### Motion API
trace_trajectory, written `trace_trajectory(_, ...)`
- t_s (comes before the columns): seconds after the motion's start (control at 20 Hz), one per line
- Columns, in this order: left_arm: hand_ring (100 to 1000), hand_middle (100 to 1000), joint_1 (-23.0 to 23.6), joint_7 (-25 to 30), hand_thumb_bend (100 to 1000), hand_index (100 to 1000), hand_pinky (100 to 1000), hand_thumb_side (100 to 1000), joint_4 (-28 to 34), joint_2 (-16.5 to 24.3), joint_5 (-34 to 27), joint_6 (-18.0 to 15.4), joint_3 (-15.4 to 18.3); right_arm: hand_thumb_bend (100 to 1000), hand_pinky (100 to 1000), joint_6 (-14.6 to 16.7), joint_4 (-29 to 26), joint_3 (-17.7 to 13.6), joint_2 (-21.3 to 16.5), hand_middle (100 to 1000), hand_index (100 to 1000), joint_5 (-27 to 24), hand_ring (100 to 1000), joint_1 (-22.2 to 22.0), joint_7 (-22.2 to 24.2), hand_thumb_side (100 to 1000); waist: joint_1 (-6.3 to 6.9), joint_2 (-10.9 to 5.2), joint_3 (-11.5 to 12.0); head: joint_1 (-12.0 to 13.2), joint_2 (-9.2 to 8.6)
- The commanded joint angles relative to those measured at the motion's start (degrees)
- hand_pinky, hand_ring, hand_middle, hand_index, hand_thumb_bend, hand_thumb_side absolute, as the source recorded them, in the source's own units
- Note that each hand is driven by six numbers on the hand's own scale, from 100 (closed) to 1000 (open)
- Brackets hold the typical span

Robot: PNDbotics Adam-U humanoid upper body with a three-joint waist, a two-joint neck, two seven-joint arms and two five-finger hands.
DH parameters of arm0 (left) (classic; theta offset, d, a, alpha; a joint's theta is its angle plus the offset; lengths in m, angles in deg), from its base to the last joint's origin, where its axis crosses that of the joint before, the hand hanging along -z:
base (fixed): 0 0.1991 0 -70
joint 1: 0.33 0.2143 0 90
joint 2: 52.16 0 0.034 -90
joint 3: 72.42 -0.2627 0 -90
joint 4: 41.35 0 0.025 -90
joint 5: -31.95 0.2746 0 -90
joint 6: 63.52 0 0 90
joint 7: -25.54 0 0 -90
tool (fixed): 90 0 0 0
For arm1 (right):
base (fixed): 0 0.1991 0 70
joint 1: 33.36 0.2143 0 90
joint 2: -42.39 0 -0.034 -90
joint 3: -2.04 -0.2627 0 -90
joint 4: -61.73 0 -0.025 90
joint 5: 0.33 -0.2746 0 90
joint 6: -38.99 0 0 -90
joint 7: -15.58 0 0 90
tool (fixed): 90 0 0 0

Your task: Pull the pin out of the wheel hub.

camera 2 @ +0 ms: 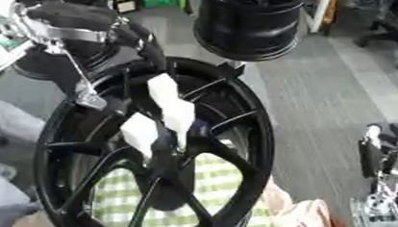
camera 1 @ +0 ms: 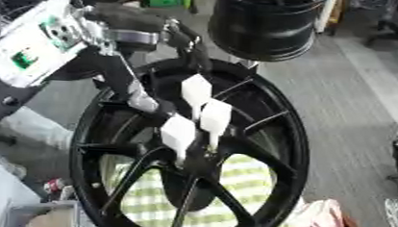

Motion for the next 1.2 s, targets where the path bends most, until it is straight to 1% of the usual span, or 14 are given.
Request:
trace_trajectory(0.05, 709, 761, -0.8, 17.9, 453, 856, 720, 466, -1.5, 0.4, 3.3, -21.3, 0.2, 100, 570, 0.2, -0.5, -0.3, -1.3, 660, 857, 0.3, 595, 0.3, -0.1, 642, -0.16, -0.84, 0.0, -0.1, -0.15)
trace_trajectory(0.2, 706, 759, -0.3, 17.9, 452, 854, 718, 461, -2.6, -0.3, 6.4, -22.2, 0.5, 100, 570, 0.2, -0.5, -0.3, -1.3, 660, 857, 0.3, 595, 0.4, -0.1, 641, -0.19, -0.91, 0.0, 0.0, -0.15)
trace_trajectory(0.45, 697, 745, 0.5, 17.9, 443, 847, 716, 457, -3.1, -1.4, 11.2, -22.3, 0.2, 100, 569, 0.2, -0.5, -0.3, -1.2, 660, 857, 0.3, 595, 0.4, -0.1, 640, -0.24, -0.96, -0.1, 0.1, -0.15)
trace_trajectory(0.55, 694, 741, 0.8, 17.9, 440, 845, 715, 460, -3.1, -1.5, 12.0, -22.3, -0.2, 100, 569, 0.2, -0.5, -0.3, -1.2, 660, 857, 0.3, 595, 0.4, 0.0, 640, -0.22, -0.97, -0.2, 0.2, -0.15)
trace_trajectory(0.8, 686, 733, 1.4, 17.9, 424, 841, 711, 454, -2.2, -0.8, 12.1, -22.3, -0.8, 100, 569, 0.3, -0.3, -0.4, -1.2, 660, 857, 0.3, 595, 0.4, -0.1, 640, -0.15, -1.01, -0.2, 0.1, -0.15)
trace_trajectory(1.0, 686, 732, 1.7, 17.9, 405, 841, 712, 431, -0.8, 0.6, 10.5, -22.3, 0.0, 100, 569, 0.3, -0.3, -0.4, -1.2, 660, 857, 0.3, 595, 0.3, -0.2, 640, -0.17, -1.14, -0.1, 0.0, -0.15)
trace_trajectory(1.2, 694, 742, 1.8, 17.9, 405, 843, 720, 416, 0.9, 2.3, 8.1, -22.3, 1.2, 100, 569, 0.3, -0.2, -0.5, -1.2, 660, 857, 0.2, 595, 0.2, -0.2, 640, -0.21, -1.29, 0.1, -0.1, -0.15)
